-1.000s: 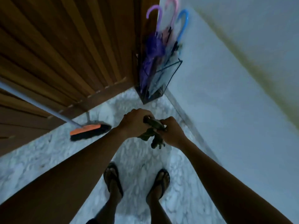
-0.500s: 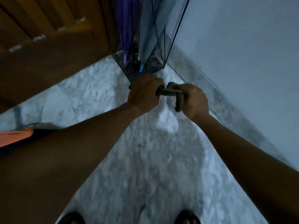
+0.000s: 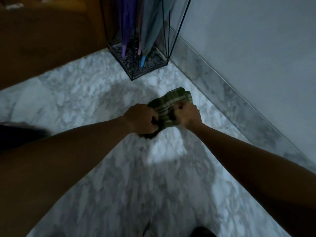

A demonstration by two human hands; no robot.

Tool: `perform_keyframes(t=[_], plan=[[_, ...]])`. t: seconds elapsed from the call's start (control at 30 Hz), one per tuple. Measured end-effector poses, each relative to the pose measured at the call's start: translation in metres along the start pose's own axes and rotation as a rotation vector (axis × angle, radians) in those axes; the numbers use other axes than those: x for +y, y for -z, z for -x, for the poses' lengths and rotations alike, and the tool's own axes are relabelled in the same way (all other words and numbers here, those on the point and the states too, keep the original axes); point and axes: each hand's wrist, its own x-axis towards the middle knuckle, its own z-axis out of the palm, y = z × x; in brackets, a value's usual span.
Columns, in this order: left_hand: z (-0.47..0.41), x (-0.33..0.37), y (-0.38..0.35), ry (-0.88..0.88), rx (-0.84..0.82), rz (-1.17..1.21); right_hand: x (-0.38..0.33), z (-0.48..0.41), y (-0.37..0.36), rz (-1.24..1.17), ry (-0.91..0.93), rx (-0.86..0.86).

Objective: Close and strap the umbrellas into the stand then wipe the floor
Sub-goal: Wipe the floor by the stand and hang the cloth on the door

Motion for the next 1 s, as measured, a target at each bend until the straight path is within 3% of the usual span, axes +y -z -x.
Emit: perform_keyframes(t=[0.07, 0.13, 0.3, 0.43, 0.57, 0.77, 1.0], plan=[[0.0, 0.001, 0.004, 0.031, 0.005, 0.145, -0.01, -0.001, -0.022, 0.001, -0.013, 0.13], [-0.003, -0.005, 0.005, 0.071, 0.138, 0.186, -0.022, -0.003, -0.045, 0.048, -0.115, 0.077], [-0.007, -0.045, 0.011, 0.188, 0.325, -0.055, -0.034, -0.019, -0.069, 0.074, -0.327, -0.026], [0.002, -0.087, -0.006, 0.438, 0.299, -0.218, -0.02, -0.044, -0.074, 0.195, -0.383, 0.12], [0.009, -0.107, -0.031, 0.437, 0.365, -0.178, -0.005, -0.075, -0.071, 0.375, -0.182, 0.261], [0.005, -0.112, -0.036, 0.444, 0.402, -0.224, -0.028, -0.11, -0.074, 0.476, 0.108, 0.185], [0.008, -0.114, -0.024, 0.411, 0.321, -0.09, -0.065, -0.074, -0.105, 0.464, 0.397, 0.103]])
